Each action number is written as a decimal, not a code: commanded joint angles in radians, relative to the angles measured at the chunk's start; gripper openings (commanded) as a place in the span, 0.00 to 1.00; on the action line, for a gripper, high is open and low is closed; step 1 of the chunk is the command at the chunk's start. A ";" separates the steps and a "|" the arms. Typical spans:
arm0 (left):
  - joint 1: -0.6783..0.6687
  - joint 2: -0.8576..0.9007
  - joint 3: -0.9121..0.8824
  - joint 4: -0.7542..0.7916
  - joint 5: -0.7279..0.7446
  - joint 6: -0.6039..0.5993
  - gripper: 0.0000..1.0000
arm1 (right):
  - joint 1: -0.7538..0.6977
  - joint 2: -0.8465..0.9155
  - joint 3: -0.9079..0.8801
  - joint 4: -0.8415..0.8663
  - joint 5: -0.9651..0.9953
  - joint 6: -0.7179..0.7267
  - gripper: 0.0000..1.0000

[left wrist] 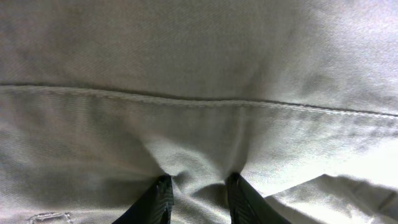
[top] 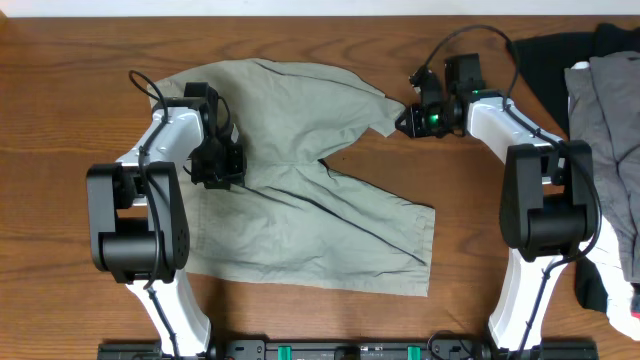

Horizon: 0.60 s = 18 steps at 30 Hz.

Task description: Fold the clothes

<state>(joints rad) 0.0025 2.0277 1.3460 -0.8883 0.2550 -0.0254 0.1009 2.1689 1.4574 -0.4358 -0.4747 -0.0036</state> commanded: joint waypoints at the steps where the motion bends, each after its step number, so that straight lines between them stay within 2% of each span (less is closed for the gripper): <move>1: 0.001 0.007 -0.007 0.005 -0.013 0.010 0.32 | 0.000 -0.003 0.002 0.019 0.057 0.003 0.01; 6: 0.001 0.007 -0.007 0.009 -0.013 0.010 0.32 | -0.009 -0.083 0.030 -0.014 0.071 -0.090 0.01; 13: 0.001 0.007 -0.007 0.021 -0.013 0.010 0.33 | -0.035 -0.258 0.039 -0.010 0.086 -0.115 0.01; 18: 0.001 0.007 -0.007 0.024 -0.013 0.010 0.32 | -0.035 -0.291 0.039 -0.019 0.073 -0.117 0.01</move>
<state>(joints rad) 0.0013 2.0277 1.3460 -0.8623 0.2646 -0.0250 0.0814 1.8843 1.4799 -0.4484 -0.4160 -0.0998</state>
